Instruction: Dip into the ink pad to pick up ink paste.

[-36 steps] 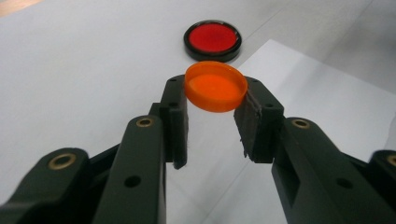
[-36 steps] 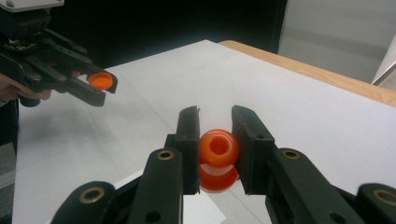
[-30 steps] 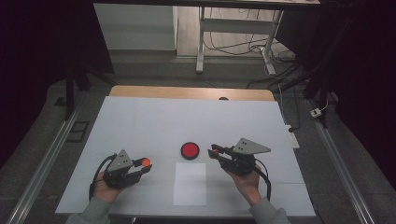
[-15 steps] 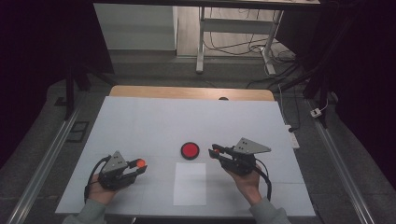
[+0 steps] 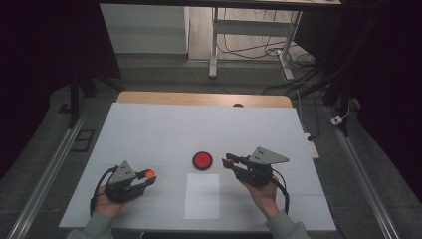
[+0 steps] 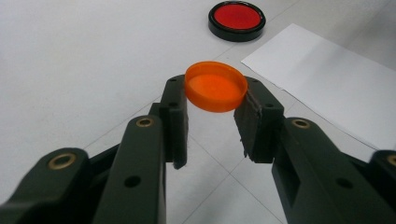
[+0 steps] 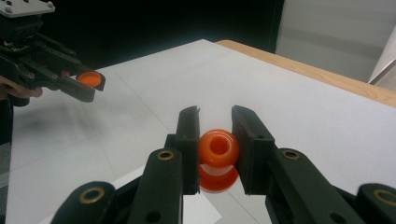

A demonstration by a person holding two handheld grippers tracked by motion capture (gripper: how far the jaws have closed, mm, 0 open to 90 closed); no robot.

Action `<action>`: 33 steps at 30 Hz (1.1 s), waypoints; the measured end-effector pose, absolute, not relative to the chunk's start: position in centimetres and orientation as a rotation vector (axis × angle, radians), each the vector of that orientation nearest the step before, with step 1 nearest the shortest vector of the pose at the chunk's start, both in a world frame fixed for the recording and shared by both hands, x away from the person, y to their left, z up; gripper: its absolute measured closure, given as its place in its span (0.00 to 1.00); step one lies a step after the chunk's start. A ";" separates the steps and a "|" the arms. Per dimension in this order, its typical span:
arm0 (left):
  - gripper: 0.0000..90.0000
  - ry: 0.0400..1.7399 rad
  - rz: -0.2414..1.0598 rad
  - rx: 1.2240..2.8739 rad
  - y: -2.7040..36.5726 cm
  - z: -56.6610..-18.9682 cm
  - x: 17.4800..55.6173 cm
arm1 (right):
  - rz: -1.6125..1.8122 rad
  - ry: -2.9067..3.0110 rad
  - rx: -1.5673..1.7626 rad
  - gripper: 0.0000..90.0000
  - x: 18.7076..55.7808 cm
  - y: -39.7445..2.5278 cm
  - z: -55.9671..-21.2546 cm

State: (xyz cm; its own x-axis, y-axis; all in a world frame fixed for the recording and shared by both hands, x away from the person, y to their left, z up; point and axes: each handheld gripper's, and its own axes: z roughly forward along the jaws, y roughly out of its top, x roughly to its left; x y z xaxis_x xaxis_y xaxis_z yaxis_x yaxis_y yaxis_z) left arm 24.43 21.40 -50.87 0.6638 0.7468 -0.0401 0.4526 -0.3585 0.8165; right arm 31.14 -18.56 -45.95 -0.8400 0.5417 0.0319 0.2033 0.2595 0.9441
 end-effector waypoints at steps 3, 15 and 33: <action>0.72 0.928 0.430 2.014 21.5 -50.9 24.5 | 1.608 2.233 0.686 0.80 31.3 -18.6 -46.0; 0.72 0.929 0.426 2.017 21.4 -51.0 24.5 | 1.594 2.251 0.684 0.80 31.8 -17.9 -46.3; 0.72 0.930 0.418 2.021 21.4 -51.1 24.6 | 1.592 2.253 0.693 0.80 33.1 -16.8 -46.4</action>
